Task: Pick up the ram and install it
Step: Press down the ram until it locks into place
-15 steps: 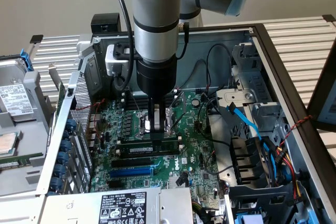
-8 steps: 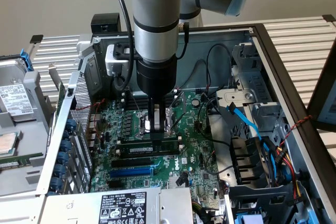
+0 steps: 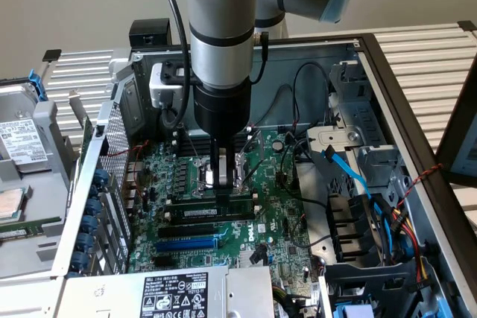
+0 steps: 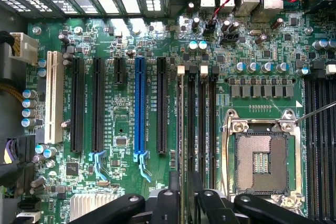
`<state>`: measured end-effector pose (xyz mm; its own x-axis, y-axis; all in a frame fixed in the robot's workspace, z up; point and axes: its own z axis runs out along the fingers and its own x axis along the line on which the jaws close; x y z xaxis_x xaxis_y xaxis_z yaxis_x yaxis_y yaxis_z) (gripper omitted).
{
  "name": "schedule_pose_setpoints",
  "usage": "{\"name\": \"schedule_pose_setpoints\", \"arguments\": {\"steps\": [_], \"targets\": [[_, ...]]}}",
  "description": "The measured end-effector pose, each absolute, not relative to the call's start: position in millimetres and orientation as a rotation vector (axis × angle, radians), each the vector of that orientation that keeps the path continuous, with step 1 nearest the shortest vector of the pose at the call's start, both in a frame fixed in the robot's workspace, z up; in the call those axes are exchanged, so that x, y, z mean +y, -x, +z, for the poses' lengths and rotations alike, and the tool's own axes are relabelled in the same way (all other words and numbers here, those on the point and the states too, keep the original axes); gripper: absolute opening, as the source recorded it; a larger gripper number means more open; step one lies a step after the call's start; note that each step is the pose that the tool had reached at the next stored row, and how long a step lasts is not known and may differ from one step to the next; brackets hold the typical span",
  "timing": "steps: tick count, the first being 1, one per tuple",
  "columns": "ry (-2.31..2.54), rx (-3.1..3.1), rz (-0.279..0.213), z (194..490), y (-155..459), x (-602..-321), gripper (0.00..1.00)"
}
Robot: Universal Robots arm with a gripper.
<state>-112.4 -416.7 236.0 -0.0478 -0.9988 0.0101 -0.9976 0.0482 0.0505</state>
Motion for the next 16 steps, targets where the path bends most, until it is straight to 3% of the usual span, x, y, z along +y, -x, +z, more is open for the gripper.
{"name": "schedule_pose_setpoints", "arguments": {"steps": [7, 10, 11, 16], "targets": [[-2.138, -2.244, -0.046, 243, 110, -417, 0.19], [-2.139, -2.243, -0.046, 240, 105, -417, 0.17], [-2.139, -2.242, -0.045, 238, 102, -417, 0.11], [-2.148, -2.224, -0.032, 233, 91, -417, 0.11]]}}
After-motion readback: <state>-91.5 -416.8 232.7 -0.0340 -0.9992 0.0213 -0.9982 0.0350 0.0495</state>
